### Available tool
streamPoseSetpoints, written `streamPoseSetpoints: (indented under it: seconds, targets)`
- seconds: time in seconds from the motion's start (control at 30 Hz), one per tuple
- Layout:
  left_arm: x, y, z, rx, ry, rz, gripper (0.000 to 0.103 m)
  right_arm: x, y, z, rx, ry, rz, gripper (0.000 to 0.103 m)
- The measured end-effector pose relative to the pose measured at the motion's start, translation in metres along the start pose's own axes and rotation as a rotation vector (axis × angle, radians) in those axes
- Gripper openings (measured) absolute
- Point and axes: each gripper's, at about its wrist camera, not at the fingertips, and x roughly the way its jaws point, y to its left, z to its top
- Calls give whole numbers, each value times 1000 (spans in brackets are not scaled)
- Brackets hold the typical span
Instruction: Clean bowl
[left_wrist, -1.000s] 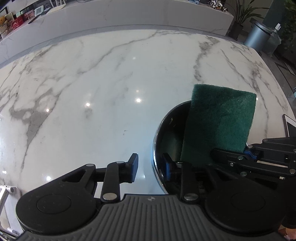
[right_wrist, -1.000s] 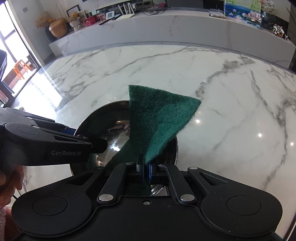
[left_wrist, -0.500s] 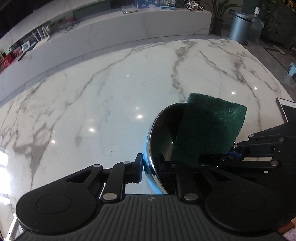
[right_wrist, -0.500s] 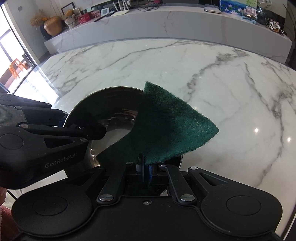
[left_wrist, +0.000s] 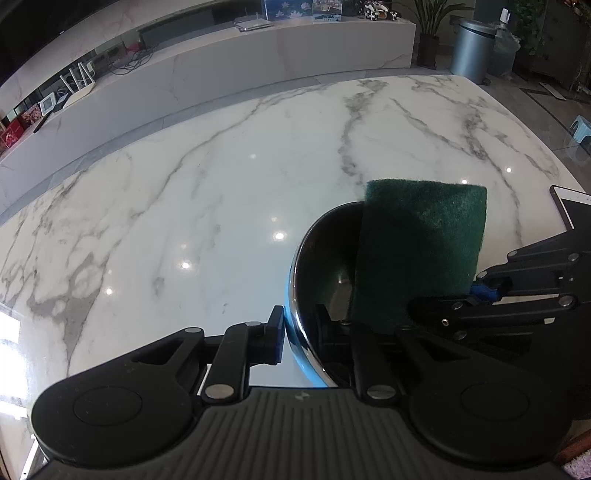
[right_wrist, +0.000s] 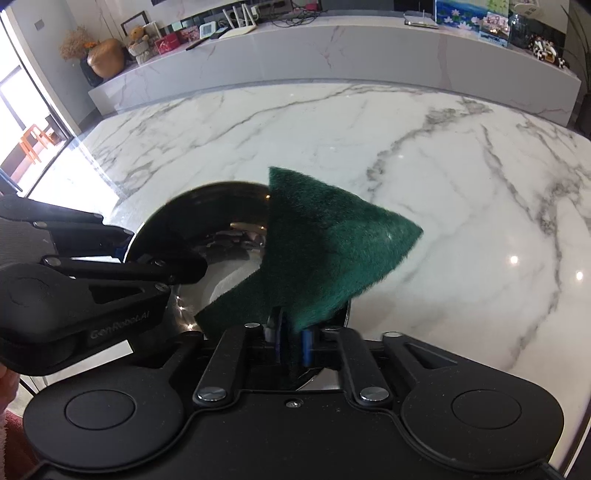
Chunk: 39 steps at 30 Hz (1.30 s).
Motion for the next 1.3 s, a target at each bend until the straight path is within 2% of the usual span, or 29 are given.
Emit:
streamPoseSetpoints:
  seconds: [0.17,0.3,0.4,0.5,0.6,0.7,0.87,1.03,1.3]
  targets:
    - [0,-1,0,2,-2,5,15,-10,-4,0,15,-22,15,21]
    - [0,-1,0,2,-3,6,15,-17,-4,-1,10,-37,24,30]
    - [0,-1,0,6,-6,8,15,-23,3,-2,-38,-54,18,40]
    - [0,0,0,5,-3,7,15,-28,14,-5,-132,-61,-26,42]
    - [0,1,0,4,-1,7,15,-34,15,-6,-147,-68,-46,46]
    - [0,0,0,4,-1,10,15,-34,11,-5,-122,-43,-11,53]
    - [1,0,1,2,0,10,15,-28,7,-5,-103,2,-43,54]
    - [1,1,0,3,3,13,16,-28,-2,-8,-38,42,16,54]
    - [1,2,0,5,2,11,16,-26,0,-13,-28,99,78,54]
